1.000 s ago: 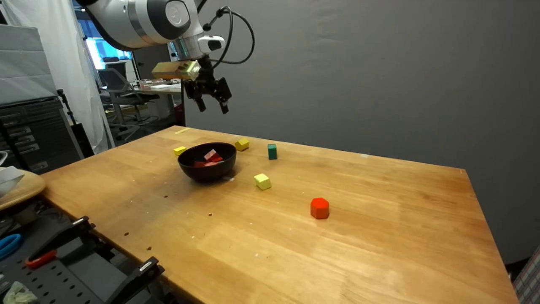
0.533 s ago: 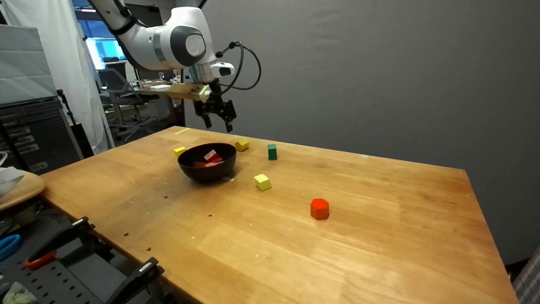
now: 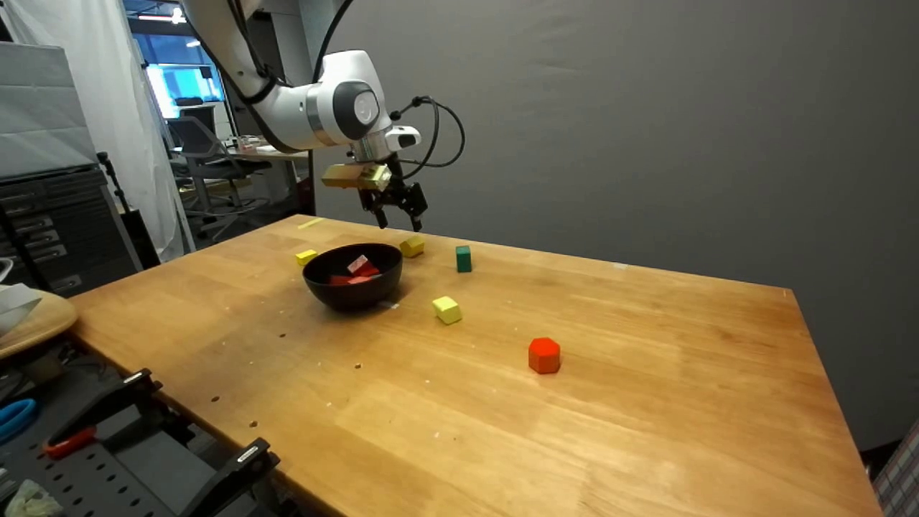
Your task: Put all the blocks on the table in the black bowl
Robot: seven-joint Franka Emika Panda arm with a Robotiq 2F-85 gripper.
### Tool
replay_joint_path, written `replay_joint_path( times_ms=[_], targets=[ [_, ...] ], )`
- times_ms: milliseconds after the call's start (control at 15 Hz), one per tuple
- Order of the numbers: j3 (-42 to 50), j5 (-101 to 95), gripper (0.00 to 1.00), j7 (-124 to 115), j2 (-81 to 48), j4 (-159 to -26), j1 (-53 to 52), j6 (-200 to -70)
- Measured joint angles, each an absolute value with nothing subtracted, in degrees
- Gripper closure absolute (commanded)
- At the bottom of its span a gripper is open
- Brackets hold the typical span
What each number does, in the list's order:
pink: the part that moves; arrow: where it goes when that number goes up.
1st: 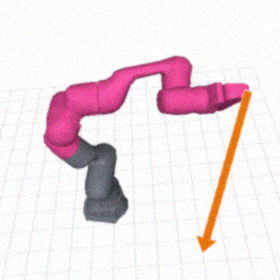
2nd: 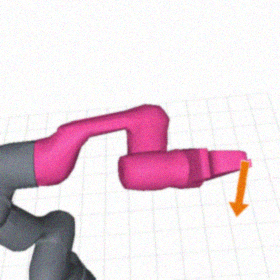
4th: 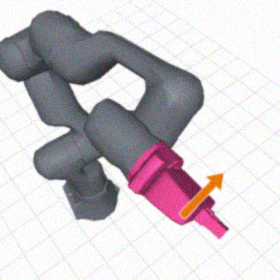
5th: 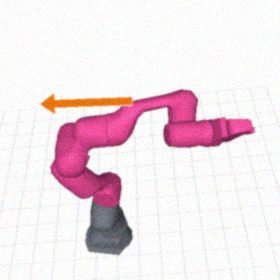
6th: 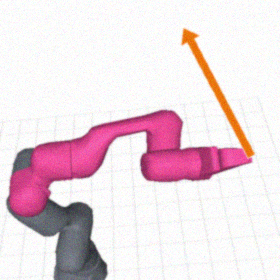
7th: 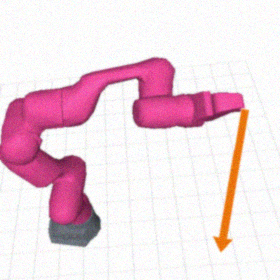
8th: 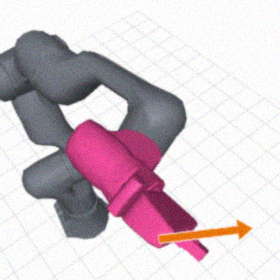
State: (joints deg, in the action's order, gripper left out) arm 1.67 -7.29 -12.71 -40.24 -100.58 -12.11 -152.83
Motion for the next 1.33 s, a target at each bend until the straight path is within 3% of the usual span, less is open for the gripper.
replay_joint_path(
  times_ms=[267, 800, 933, 1000, 1133, 1333],
  targets=[
    [4.52, -8.69, 0.00, -14.25, -45.15, -93.10, -15.44, -151.89],
    [8.20, -8.92, 0.01, -22.12, -50.90, -81.25, -18.37, -135.40],
    [8.20, -8.92, 0.10, -23.59, -52.06, -79.26, -18.34, -132.62],
    [8.20, -8.87, 0.30, -24.30, -52.60, -78.49, -18.29, -131.55],
    [8.01, -8.36, 0.34, -25.39, -53.58, -77.45, -17.96, -130.05],
    [7.31, -6.93, 0.58, -26.08, -54.82, -76.70, -16.82, -129.75]
  ],
)
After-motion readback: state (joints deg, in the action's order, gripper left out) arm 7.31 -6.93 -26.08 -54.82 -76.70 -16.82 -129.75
